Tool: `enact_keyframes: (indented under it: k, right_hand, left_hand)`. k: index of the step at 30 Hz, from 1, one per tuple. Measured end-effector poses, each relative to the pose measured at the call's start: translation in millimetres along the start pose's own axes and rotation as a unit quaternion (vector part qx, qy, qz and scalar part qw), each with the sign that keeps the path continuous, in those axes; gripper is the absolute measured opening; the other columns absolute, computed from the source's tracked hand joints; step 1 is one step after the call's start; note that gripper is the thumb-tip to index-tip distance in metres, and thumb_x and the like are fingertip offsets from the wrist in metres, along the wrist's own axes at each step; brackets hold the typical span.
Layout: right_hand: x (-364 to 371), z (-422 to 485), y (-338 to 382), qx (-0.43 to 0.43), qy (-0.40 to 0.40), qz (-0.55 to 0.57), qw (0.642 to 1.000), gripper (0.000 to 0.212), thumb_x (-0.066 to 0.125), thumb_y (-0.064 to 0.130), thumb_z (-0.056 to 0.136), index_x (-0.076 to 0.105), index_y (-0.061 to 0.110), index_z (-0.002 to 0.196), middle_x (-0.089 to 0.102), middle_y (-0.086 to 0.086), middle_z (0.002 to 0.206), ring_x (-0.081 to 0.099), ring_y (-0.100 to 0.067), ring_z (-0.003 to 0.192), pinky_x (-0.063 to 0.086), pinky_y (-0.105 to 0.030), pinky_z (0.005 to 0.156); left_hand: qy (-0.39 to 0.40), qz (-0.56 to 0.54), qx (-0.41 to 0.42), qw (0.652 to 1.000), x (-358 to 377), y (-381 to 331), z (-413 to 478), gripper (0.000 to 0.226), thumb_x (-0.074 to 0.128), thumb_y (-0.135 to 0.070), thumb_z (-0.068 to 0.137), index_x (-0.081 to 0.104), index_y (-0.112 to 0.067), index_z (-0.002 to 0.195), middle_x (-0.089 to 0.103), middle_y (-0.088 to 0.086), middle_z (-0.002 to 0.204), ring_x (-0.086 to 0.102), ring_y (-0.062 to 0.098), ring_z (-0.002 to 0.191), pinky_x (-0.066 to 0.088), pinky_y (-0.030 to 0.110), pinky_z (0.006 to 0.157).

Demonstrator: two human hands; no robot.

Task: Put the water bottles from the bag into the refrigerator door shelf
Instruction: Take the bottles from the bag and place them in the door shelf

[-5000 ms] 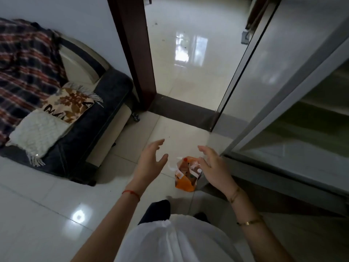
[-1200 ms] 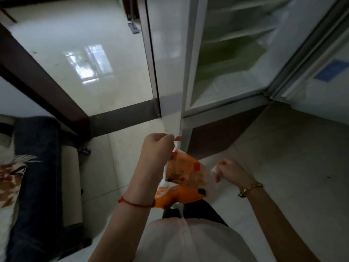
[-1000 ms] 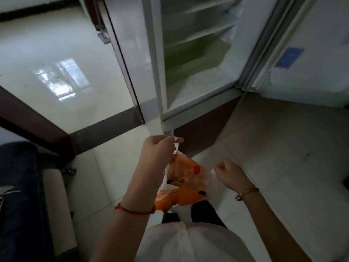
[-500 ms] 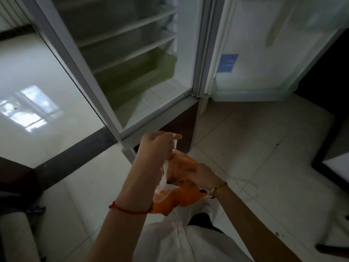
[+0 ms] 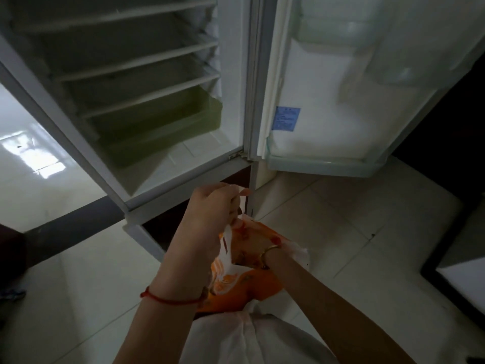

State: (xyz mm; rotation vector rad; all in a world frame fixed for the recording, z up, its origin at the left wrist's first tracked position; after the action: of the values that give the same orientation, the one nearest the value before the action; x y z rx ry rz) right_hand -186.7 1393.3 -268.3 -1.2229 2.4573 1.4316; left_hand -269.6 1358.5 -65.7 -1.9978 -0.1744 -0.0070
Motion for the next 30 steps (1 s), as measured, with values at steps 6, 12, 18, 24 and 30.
enact_keyframes:
  k: [6,12,18,24,30]
  right_hand:
    - [-37,10,-18,-0.005,-0.04,0.016,0.999,0.049,0.069,0.052,0.057,0.05,0.034,0.099,0.051,0.016,0.086,0.049,0.002,0.073,0.039,-0.011,0.065]
    - [-74,7,-40,0.015,-0.13,0.045,0.99,0.045,0.078,0.037,0.069,0.063,0.029,0.11,0.069,0.001,0.11,0.064,-0.014,0.092,0.052,-0.021,0.078]
    - [-145,-25,-16,-0.012,-0.302,0.01,0.953,0.024,0.067,0.041,0.082,0.071,0.023,0.097,0.072,0.003,0.085,0.067,-0.013,0.08,0.056,-0.03,0.08]
    - [-229,-62,15,-0.034,-0.364,0.053,0.929,0.031,0.083,0.042,0.068,0.075,0.024,0.093,0.075,0.004,0.08,0.07,-0.01,0.078,0.054,-0.022,0.071]
    - [-283,-89,34,-0.06,-0.425,0.083,0.899,0.037,0.085,0.037,0.063,0.077,0.025,0.097,0.075,0.016,0.08,0.067,0.006,0.078,0.053,-0.015,0.078]
  left_hand:
    - [0.009,-0.015,0.01,1.0,33,-9,20,0.027,0.041,-0.007,0.097,0.065,0.005,0.095,0.027,-0.005,0.047,0.024,0.006,0.036,0.029,0.023,0.045]
    - [0.008,-0.042,0.016,0.999,47,-27,49,0.027,0.04,-0.006,0.098,0.064,0.008,0.099,0.028,-0.007,0.041,0.027,0.005,0.03,0.033,0.019,0.039]
    - [0.036,-0.056,0.007,0.998,64,-42,80,0.027,0.04,-0.006,0.099,0.063,0.007,0.099,0.028,-0.006,0.042,0.025,0.005,0.031,0.036,0.019,0.038]
    - [0.055,-0.043,0.009,0.997,79,-50,110,0.027,0.038,-0.003,0.098,0.061,0.004,0.087,0.029,-0.007,0.04,0.026,0.003,0.029,0.041,0.017,0.038]
    - [0.059,-0.042,-0.003,0.997,81,-55,137,0.024,0.037,-0.004,0.099,0.058,0.005,0.098,0.032,-0.008,0.034,0.028,0.002,0.026,0.04,0.017,0.038]
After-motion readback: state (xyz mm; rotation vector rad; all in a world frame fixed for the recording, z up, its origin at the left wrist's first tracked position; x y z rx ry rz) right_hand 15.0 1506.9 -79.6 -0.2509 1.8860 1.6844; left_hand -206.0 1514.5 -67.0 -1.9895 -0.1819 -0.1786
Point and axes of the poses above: each hand's wrist, its own z-axis towards the middle knuckle, its own x-axis out of the palm, y = z × x, the point moved 10 cm from there along z, towards the middle knuckle
